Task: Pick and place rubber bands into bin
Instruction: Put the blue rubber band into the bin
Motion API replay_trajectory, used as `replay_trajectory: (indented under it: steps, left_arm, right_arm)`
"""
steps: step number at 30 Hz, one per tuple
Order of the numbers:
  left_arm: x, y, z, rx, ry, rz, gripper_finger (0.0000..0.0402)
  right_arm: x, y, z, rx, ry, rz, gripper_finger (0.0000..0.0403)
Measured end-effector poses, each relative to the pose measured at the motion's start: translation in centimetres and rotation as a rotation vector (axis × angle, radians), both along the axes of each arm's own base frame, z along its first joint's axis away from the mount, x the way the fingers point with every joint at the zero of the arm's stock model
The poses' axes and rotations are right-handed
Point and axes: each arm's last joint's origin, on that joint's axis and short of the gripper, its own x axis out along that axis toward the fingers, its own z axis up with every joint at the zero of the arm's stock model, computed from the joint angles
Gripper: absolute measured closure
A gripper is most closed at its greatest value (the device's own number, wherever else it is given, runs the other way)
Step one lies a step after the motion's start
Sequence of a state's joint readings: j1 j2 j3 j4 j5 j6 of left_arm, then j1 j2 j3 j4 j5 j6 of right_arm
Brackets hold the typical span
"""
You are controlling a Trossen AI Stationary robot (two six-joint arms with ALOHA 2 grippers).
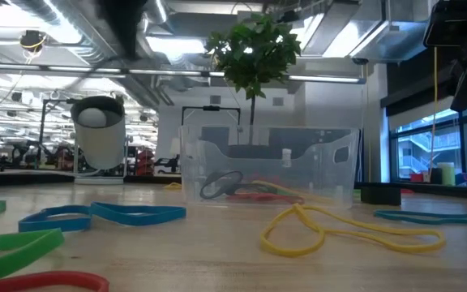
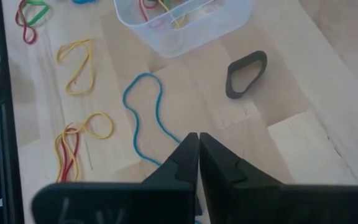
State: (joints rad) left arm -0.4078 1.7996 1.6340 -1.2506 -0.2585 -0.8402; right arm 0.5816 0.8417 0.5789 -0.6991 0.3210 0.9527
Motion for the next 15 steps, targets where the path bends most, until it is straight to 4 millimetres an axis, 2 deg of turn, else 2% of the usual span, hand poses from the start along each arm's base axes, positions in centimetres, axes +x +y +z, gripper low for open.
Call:
replay_trajectory:
  steps: [4,7,11,15]
  left_arm:
    - [1.5,1.8,1.8,0.07,-0.112,-0.004,0.04]
    - [3.0,3.5,2.0,0.085,-0.182,-0.019,0.04]
    - [5.3,6.2,1.5,0.12,-0.236,-0.054,0.04]
    - [7.4,8.9,-0.3,0.105,-0.219,-0.094,0.04]
  right_arm:
    - [0.0,0.0,0.0,0.0,0.0,-0.001,0.0384]
    - [0.0,0.0,0.0,0.0,-0.001,-0.001,0.0384]
    - [0.0,0.0,0.0,-0.001,-0.001,-0.001,0.0384]
    - [0.0,0.0,0.0,0.002,-0.004,-0.005,0.0384]
